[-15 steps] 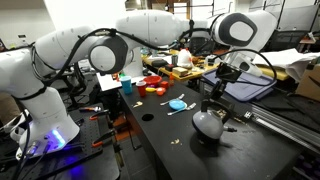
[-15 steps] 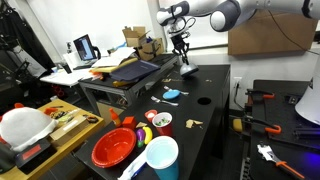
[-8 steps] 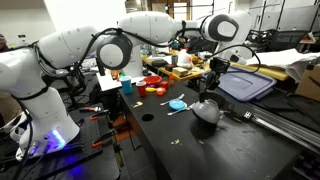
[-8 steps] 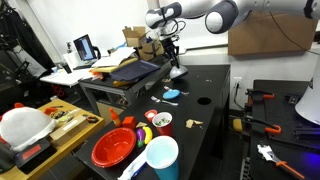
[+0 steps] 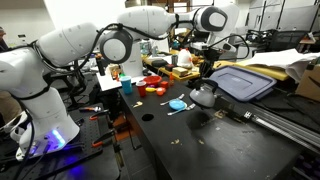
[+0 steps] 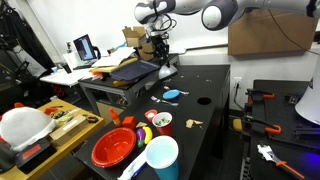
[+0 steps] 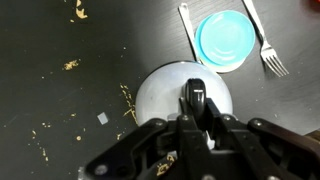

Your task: Move the kettle to the left side of the table

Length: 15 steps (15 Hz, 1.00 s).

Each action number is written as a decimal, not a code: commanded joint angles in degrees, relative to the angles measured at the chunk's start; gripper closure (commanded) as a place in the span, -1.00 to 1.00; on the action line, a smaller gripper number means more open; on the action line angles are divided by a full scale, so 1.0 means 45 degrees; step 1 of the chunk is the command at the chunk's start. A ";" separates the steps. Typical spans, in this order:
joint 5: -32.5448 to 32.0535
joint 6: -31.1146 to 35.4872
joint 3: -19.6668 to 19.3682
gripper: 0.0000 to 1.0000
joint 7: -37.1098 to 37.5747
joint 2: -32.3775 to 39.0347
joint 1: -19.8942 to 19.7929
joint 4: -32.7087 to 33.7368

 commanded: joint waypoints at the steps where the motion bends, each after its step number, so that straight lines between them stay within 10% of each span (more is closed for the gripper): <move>1: -0.0231 -0.0393 0.0277 0.91 -0.1157 -0.0721 0.0283 -0.0191; 15: -0.0553 -0.1422 0.0359 0.91 -0.4251 -0.0978 0.2464 0.0001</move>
